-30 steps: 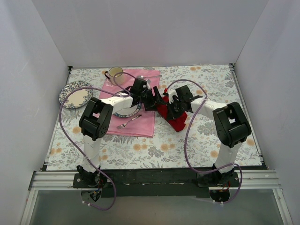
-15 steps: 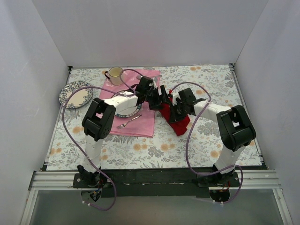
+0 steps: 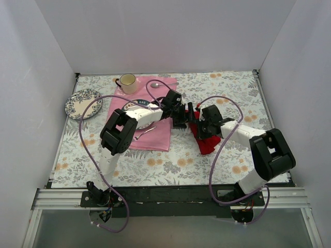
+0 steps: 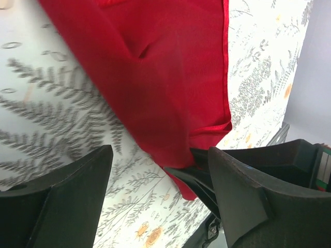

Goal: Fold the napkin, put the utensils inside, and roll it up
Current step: Roll the napkin with the utensil

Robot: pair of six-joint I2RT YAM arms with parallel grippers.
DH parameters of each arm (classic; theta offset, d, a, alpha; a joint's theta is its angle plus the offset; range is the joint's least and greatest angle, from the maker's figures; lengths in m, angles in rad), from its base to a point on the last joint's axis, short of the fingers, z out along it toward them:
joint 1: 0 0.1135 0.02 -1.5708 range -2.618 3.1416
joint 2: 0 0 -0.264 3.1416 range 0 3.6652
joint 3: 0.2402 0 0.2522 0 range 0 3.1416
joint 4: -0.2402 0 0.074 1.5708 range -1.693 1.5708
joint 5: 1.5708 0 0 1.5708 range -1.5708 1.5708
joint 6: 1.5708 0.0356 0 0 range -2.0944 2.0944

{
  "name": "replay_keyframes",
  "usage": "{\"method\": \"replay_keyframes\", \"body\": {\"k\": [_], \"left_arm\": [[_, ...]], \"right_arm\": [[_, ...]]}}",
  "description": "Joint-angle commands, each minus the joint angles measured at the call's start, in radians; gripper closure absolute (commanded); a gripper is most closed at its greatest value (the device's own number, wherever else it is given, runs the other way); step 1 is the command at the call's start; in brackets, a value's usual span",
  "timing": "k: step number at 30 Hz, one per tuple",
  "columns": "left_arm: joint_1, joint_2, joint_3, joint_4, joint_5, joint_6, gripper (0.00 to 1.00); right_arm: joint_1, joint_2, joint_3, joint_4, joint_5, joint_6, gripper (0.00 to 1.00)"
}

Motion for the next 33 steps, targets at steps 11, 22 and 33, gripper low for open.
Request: {"method": "replay_keyframes", "body": {"k": [11, 22, 33], "left_arm": [[-0.016, -0.075, -0.036, 0.211, 0.046, -0.040, 0.28], [-0.032, 0.054, 0.075, 0.148, 0.063, -0.148, 0.31], [-0.098, 0.139, 0.156, 0.053, -0.084, -0.134, 0.37]], "right_arm": [[-0.017, -0.138, 0.002, -0.152, 0.305, -0.043, 0.99], [0.014, -0.085, 0.007, -0.120, 0.233, -0.035, 0.99], [0.028, -0.063, 0.034, -0.118, 0.239, -0.043, 0.99]]}}
